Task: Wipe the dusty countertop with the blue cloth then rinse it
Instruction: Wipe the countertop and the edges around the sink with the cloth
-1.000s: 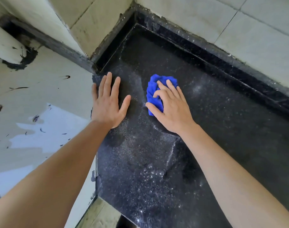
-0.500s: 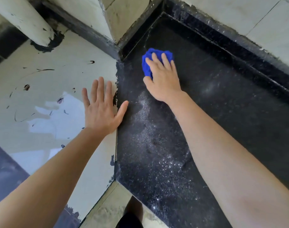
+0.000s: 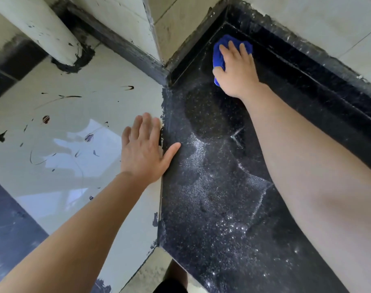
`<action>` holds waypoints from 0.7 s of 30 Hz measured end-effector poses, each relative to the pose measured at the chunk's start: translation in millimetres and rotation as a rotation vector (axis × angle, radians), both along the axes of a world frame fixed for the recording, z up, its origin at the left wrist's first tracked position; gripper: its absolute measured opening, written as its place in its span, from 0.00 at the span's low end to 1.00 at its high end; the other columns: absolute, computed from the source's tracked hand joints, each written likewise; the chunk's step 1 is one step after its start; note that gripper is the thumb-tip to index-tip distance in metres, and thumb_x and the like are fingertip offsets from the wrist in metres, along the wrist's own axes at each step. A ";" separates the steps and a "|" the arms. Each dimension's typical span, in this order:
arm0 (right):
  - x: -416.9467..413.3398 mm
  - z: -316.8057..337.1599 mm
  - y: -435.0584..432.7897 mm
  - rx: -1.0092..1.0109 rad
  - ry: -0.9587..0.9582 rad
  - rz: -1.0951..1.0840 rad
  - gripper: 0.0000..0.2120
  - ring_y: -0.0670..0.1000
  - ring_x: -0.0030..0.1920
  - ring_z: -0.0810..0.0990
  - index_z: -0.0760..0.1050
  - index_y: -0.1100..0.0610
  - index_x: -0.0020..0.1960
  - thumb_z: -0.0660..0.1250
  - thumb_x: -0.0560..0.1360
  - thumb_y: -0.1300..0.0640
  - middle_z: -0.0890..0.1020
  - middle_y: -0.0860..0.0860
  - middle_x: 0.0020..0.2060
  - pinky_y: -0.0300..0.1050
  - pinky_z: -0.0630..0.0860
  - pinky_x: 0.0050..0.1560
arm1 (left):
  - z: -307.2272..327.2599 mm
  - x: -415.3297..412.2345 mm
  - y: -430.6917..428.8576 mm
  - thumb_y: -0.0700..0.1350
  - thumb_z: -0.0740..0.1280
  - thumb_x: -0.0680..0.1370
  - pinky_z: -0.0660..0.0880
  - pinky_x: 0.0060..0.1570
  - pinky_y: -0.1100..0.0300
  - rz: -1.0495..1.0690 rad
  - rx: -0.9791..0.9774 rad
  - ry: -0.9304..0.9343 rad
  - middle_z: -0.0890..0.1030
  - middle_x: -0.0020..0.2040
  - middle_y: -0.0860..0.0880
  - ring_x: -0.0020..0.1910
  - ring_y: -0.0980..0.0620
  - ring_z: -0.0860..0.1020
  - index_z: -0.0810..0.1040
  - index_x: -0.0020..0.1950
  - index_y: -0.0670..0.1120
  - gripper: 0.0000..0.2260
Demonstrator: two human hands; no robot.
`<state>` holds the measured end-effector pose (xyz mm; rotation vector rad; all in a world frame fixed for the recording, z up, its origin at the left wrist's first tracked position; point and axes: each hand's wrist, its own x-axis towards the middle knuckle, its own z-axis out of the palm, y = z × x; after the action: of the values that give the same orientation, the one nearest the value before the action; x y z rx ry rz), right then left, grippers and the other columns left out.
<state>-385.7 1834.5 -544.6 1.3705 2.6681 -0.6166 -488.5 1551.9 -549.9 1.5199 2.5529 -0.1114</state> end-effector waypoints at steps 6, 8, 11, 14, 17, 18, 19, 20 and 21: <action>-10.9 2.6 -49.4 0.023 0.056 0.218 0.29 0.58 0.80 0.49 0.56 0.52 0.80 0.54 0.80 0.48 0.56 0.52 0.80 0.57 0.46 0.79 | -1.8 0.2 -0.5 0.69 0.50 0.79 0.57 0.73 0.41 -0.004 0.010 -0.010 0.59 0.78 0.41 0.78 0.40 0.56 0.60 0.76 0.45 0.35; 16.3 4.9 -83.4 0.005 0.075 0.435 0.31 0.55 0.80 0.50 0.58 0.51 0.79 0.53 0.78 0.47 0.57 0.50 0.80 0.56 0.46 0.79 | -2.8 0.4 -1.2 0.69 0.50 0.79 0.58 0.72 0.40 -0.003 0.019 -0.005 0.61 0.78 0.41 0.77 0.39 0.57 0.61 0.76 0.44 0.35; 53.1 3.6 -96.8 0.026 0.038 0.622 0.33 0.52 0.80 0.50 0.58 0.51 0.79 0.51 0.75 0.43 0.58 0.49 0.79 0.53 0.48 0.79 | -3.7 -0.1 -1.1 0.69 0.50 0.79 0.58 0.72 0.40 0.001 0.016 -0.008 0.61 0.78 0.40 0.77 0.39 0.58 0.61 0.76 0.44 0.36; 52.7 0.7 -64.6 0.080 0.024 0.479 0.34 0.55 0.79 0.55 0.60 0.54 0.79 0.53 0.75 0.44 0.60 0.52 0.79 0.54 0.52 0.79 | -3.5 0.3 -0.9 0.68 0.50 0.80 0.56 0.73 0.40 -0.005 0.004 -0.019 0.60 0.78 0.40 0.78 0.39 0.56 0.60 0.77 0.44 0.35; 24.8 -3.9 -18.2 0.073 0.017 0.185 0.32 0.59 0.80 0.52 0.57 0.55 0.80 0.56 0.78 0.46 0.57 0.55 0.80 0.57 0.52 0.78 | -2.9 0.9 -1.2 0.68 0.49 0.80 0.54 0.74 0.40 -0.001 -0.011 -0.014 0.57 0.79 0.41 0.78 0.40 0.54 0.58 0.78 0.45 0.35; 12.5 -3.3 -6.8 0.056 0.021 0.106 0.32 0.59 0.80 0.50 0.55 0.55 0.80 0.55 0.79 0.46 0.56 0.55 0.80 0.58 0.51 0.78 | -2.6 1.0 -1.3 0.68 0.48 0.80 0.54 0.74 0.40 -0.002 -0.015 -0.010 0.57 0.79 0.41 0.78 0.40 0.53 0.57 0.78 0.44 0.35; 1.2 -2.4 -0.4 0.046 0.026 0.046 0.31 0.60 0.80 0.49 0.54 0.54 0.80 0.55 0.80 0.46 0.54 0.54 0.80 0.57 0.49 0.78 | -2.6 1.0 -0.9 0.68 0.48 0.80 0.54 0.74 0.40 -0.006 -0.017 -0.007 0.57 0.79 0.40 0.78 0.40 0.53 0.57 0.78 0.44 0.35; -8.6 -1.1 0.0 0.040 0.029 0.014 0.30 0.60 0.80 0.49 0.54 0.53 0.81 0.54 0.81 0.46 0.54 0.54 0.80 0.57 0.48 0.79 | -2.5 0.9 -0.3 0.68 0.48 0.80 0.54 0.74 0.40 -0.010 -0.020 -0.005 0.57 0.79 0.40 0.78 0.39 0.53 0.57 0.78 0.44 0.35; -16.2 0.4 -6.1 0.038 0.029 0.013 0.30 0.60 0.80 0.49 0.55 0.52 0.80 0.54 0.80 0.47 0.54 0.54 0.80 0.57 0.48 0.79 | -2.2 0.5 -0.1 0.68 0.49 0.80 0.54 0.73 0.40 -0.014 -0.022 -0.004 0.57 0.79 0.40 0.78 0.39 0.54 0.58 0.77 0.44 0.35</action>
<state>-401.9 1828.5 -544.3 1.3620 2.7230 -0.5928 -488.1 1551.8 -552.1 1.5293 2.5295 -0.1384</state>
